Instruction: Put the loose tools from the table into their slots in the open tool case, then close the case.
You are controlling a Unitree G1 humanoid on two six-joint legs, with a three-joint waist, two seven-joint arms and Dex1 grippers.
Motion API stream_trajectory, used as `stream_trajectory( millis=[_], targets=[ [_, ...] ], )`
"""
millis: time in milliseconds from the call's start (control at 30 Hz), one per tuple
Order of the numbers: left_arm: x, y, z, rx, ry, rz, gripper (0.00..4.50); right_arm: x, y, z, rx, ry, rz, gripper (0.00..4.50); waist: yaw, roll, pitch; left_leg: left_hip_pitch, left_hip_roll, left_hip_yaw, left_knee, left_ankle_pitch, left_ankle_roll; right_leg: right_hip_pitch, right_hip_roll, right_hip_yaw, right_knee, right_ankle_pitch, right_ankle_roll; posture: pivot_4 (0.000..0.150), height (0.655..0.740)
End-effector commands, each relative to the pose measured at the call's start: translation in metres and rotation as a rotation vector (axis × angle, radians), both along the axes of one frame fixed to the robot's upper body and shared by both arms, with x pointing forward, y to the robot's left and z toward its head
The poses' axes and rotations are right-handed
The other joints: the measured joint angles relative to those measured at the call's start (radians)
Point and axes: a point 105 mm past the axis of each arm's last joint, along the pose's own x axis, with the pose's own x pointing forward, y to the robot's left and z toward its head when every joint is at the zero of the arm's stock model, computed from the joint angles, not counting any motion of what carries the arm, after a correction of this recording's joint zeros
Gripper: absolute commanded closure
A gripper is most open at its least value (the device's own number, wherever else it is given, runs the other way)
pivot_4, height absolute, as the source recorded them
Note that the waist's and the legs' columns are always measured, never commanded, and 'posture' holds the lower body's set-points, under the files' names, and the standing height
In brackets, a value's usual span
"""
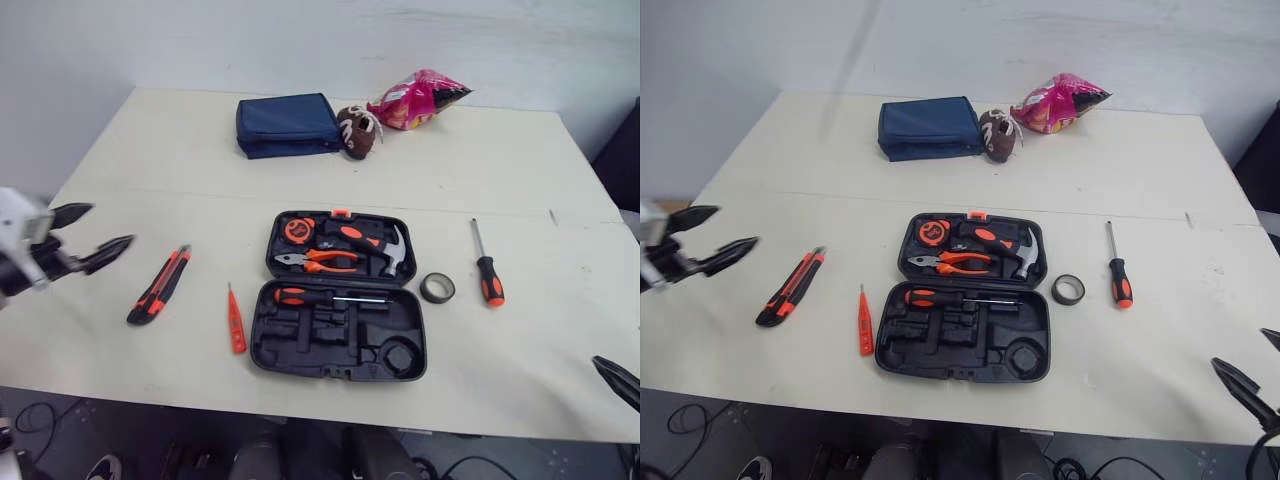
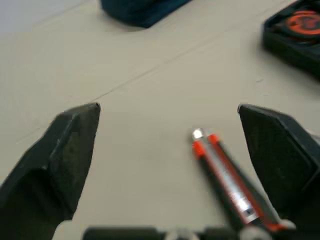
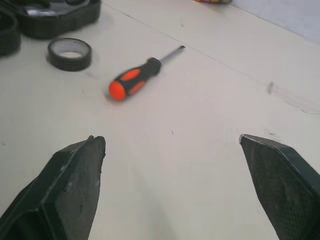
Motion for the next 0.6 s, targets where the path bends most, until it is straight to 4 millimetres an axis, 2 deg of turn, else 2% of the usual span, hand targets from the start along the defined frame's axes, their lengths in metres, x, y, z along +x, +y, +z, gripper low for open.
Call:
stream_trajectory(
  millis=[33,167,200,267,300,367,500,533,600],
  targets=[
    [-0.021,0.038,-0.003,0.039,-0.008,0.131,0.02,-0.020,-0.022,0.002,-0.045,-0.044,-0.127,0.00,-0.001,0.000,0.000,0.003,0.000,0.001,-0.003,0.000,0.000,0.002,0.000,0.000,-0.001,0.000,0.000,0.150,0.7400],
    [-0.029,0.058,-0.006,0.026,-0.017,0.209,0.02,-0.025,-0.029,-0.004,-0.060,-0.059,-0.184,0.00,-0.009,-0.002,0.001,0.012,0.001,-0.001,-0.005,-0.004,0.003,0.010,-0.001,-0.002,-0.001,-0.001,-0.002,0.150,0.7400],
    [-0.028,0.060,-0.004,0.003,-0.047,0.226,0.02,-0.022,-0.023,-0.003,-0.036,-0.076,-0.171,0.00,-0.010,-0.002,0.001,0.012,0.001,-0.001,-0.005,-0.004,0.003,0.011,-0.002,-0.004,-0.001,-0.001,-0.002,0.150,0.7400],
    [-0.020,0.047,-0.001,0.006,-0.095,0.181,0.02,-0.010,-0.008,-0.007,0.005,-0.063,-0.134,0.00,-0.010,-0.002,0.000,0.012,0.002,-0.002,-0.006,-0.003,0.003,0.012,-0.003,-0.005,-0.001,-0.001,-0.003,0.150,0.7400],
    [-0.014,0.036,-0.001,-0.021,-0.106,0.142,0.02,-0.004,-0.002,-0.012,0.014,-0.015,-0.126,0.00,-0.010,-0.003,0.000,0.012,0.002,-0.003,-0.006,-0.003,0.003,0.012,-0.004,-0.006,-0.001,-0.002,-0.003,0.150,0.7400],
    [-0.003,0.004,-0.003,-0.024,-0.100,0.024,0.02,0.011,0.014,-0.008,0.027,-0.011,-0.080,0.00,-0.011,0.000,0.000,0.011,0.001,-0.002,-0.006,-0.003,0.003,0.012,-0.006,-0.007,-0.001,-0.002,-0.003,0.150,0.7400],
    [0.010,-0.049,0.007,-0.028,-0.105,-0.158,0.02,0.032,0.049,0.013,0.040,-0.052,0.038,0.00,-0.010,0.001,0.000,0.010,0.000,-0.002,-0.006,-0.001,0.000,0.011,-0.006,-0.008,-0.001,-0.002,-0.003,0.150,0.7400],
    [0.011,-0.055,0.008,-0.026,-0.103,-0.181,0.02,0.034,0.052,0.015,0.044,-0.045,0.042,0.00,-0.010,0.001,0.000,0.010,0.000,-0.002,-0.006,0.000,-0.002,0.011,-0.005,-0.007,-0.001,-0.002,-0.003,0.150,0.7400],
    [0.013,-0.083,0.015,-0.021,-0.087,-0.296,0.02,0.049,0.059,0.021,0.107,0.016,-0.021,0.00,-0.010,0.001,0.000,0.010,0.001,-0.002,-0.007,0.000,-0.003,0.011,-0.004,-0.007,-0.002,-0.002,-0.003,0.150,0.7400]
  ],
)
